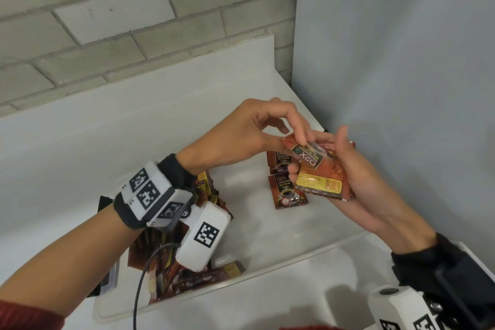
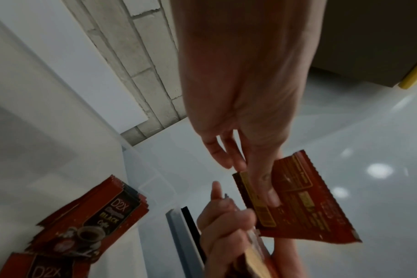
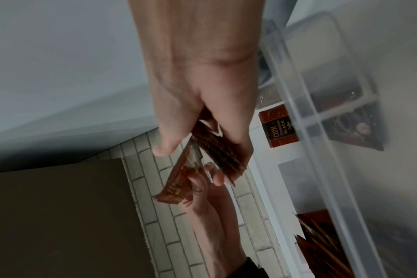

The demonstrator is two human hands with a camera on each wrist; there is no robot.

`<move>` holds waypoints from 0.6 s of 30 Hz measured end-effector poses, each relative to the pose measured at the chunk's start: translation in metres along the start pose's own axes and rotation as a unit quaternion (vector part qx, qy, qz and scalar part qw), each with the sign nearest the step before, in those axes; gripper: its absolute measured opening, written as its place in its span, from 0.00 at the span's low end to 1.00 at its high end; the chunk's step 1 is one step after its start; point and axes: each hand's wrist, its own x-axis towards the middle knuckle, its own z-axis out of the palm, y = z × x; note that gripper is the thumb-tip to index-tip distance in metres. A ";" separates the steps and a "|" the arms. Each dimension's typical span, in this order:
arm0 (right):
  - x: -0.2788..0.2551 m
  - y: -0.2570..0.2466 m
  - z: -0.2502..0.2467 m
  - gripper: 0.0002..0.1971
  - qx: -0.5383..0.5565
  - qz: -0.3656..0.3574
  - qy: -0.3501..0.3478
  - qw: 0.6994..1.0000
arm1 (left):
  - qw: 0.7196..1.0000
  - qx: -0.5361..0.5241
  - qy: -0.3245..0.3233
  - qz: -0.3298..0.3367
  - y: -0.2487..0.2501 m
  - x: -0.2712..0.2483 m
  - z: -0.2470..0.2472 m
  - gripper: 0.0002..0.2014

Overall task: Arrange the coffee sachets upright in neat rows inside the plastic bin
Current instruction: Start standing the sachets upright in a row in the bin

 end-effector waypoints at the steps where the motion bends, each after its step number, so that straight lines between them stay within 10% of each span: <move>1: -0.001 -0.001 0.000 0.27 -0.005 0.004 -0.001 1.000 | 1.000 0.000 -0.002 -0.001 -0.003 0.000 0.001 0.05; 18: 0.000 -0.003 -0.003 0.20 0.010 -0.040 0.055 0.998 | 0.983 -0.061 0.061 -0.162 0.005 -0.012 0.012 0.25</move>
